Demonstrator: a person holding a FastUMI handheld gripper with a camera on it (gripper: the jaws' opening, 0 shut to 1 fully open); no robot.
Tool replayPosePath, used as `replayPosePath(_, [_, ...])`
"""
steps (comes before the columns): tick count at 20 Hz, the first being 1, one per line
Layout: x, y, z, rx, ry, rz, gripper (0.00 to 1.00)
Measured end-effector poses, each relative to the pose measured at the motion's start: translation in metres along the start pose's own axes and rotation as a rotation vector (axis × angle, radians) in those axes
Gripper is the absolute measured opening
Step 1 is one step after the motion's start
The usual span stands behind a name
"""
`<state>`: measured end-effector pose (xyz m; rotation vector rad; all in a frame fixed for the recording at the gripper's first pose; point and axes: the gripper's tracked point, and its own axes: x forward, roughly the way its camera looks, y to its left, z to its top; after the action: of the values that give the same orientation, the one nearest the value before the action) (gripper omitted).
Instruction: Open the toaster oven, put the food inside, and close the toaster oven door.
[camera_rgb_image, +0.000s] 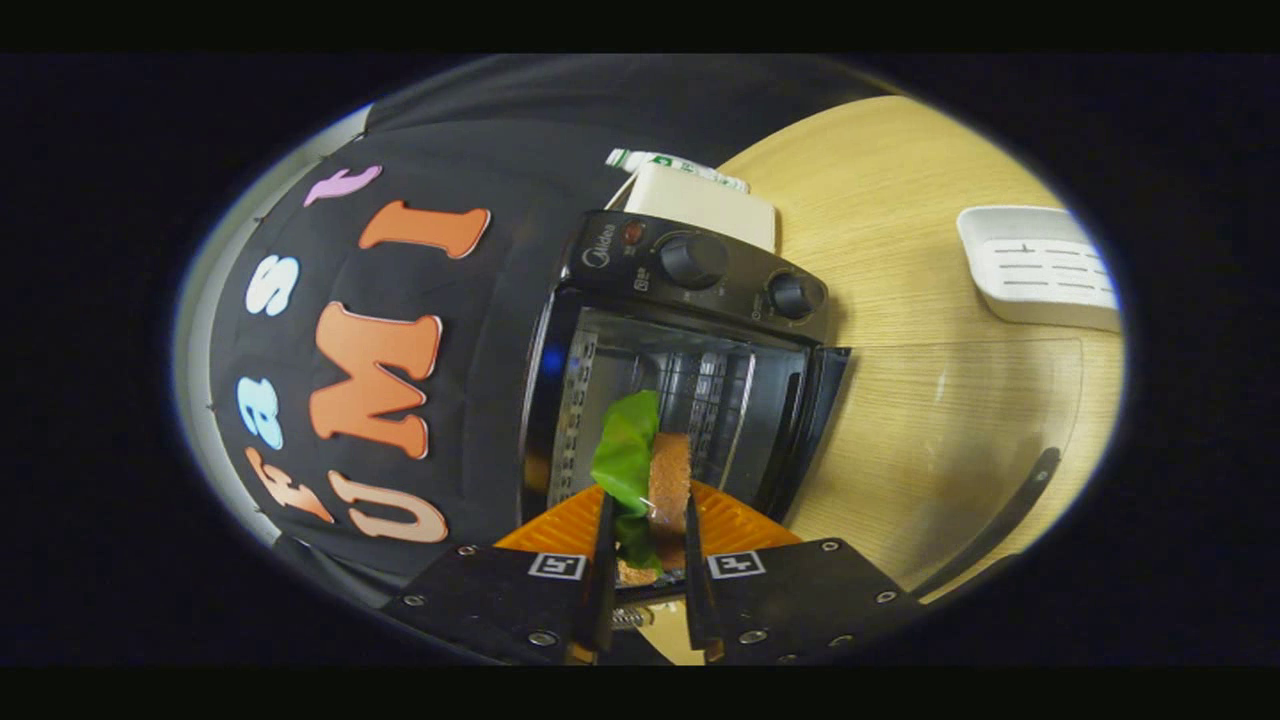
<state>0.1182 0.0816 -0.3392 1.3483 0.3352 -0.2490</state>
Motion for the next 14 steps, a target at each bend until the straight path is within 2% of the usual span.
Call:
replayPosePath(5, [0.022, -0.011, -0.001, 0.105, -0.044, -0.057, 0.31])
replayPosePath(8, [0.031, -0.021, -0.002, 0.145, -0.068, -0.13, 0.42])
replayPosePath(9, [0.025, -0.022, -0.008, 0.145, -0.048, -0.145, 0.48])
replayPosePath(12, [0.015, -0.029, -0.018, 0.119, 0.002, -0.181, 0.91])
replayPosePath(14, [0.007, -0.033, -0.016, 0.112, 0.004, -0.199, 0.97])
